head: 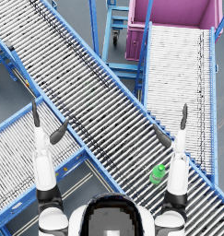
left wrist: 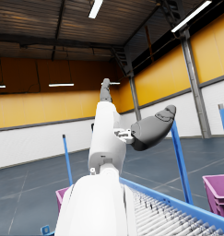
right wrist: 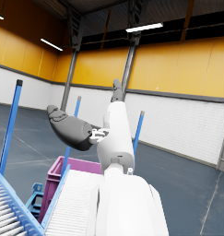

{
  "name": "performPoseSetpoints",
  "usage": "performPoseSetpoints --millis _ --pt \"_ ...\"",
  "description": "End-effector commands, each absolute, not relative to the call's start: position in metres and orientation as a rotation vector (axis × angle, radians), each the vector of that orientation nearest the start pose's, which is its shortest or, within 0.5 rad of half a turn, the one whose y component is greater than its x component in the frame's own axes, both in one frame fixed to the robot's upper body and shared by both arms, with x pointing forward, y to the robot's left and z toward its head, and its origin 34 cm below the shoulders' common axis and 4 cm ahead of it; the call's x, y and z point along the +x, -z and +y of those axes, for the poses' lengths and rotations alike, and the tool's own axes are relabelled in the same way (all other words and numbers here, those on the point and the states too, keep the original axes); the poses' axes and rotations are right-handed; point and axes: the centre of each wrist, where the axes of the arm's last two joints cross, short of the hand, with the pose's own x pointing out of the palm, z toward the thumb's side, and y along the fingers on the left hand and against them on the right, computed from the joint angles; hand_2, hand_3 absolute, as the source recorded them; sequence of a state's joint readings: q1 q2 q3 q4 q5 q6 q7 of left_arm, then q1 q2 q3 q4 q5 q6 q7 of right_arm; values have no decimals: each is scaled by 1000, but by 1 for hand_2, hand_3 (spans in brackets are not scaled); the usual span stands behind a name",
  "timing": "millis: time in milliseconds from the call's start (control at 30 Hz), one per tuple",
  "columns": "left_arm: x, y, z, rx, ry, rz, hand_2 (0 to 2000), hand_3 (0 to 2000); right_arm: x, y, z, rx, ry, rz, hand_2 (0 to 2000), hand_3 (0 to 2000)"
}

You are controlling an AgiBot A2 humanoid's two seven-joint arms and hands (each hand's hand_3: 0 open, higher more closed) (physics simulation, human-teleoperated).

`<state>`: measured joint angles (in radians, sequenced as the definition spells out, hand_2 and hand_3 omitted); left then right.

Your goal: Pick up the oil and place it on the left assembly line, put the cola on the right, and keep Sprite still

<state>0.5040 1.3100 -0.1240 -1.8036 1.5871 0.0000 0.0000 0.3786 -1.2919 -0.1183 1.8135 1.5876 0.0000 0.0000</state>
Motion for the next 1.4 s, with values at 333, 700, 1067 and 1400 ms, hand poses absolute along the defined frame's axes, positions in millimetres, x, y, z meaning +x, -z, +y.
performPoseSetpoints --millis 333,700,1067,1400 --pt "270 -306 267 752 1288 -349 0 0 262 -269 -265 -686 -1344 -237 0 0" --pt "265 -321 263 800 1280 -393 0 0 261 -269 -263 -681 -1343 -245 0 0" --pt "265 -318 261 791 1289 -391 0 0 259 -274 -262 -695 -1335 -266 0 0" --pt "265 -308 260 763 1300 -372 0 0 261 -265 -261 -664 -1350 -245 0 0"
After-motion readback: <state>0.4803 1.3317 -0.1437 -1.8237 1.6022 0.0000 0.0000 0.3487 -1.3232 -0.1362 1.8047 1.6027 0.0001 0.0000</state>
